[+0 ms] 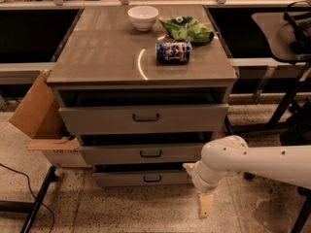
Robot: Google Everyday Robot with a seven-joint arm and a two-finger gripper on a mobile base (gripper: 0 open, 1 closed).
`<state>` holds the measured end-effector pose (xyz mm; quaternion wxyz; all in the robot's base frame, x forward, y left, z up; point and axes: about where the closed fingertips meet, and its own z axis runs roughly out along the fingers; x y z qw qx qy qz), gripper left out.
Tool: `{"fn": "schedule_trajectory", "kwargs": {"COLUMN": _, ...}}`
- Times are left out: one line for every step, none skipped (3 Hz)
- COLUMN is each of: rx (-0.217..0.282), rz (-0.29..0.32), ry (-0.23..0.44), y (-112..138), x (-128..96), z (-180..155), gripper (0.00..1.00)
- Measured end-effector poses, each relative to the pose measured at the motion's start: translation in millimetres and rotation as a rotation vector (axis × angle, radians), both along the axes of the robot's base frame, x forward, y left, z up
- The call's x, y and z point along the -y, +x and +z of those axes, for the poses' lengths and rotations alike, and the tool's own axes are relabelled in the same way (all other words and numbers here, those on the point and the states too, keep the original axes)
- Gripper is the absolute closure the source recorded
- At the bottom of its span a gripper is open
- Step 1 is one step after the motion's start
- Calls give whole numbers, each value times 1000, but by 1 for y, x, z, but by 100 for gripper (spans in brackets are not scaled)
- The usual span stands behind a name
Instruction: Open bottom drawer
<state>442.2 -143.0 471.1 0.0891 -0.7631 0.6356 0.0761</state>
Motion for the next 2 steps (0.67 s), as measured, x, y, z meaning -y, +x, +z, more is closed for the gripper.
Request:
{"fn": "schedule_trajectory", "kwargs": {"rx": 1, "rz": 0, "ry": 0, "y": 0, "x": 0, "z": 1, "gripper": 0}}
{"fn": "schedule_trajectory", "kwargs": {"rx": 22, "rz": 17, "ry": 48, "y": 1, "x": 6, "z": -16, "gripper": 0}}
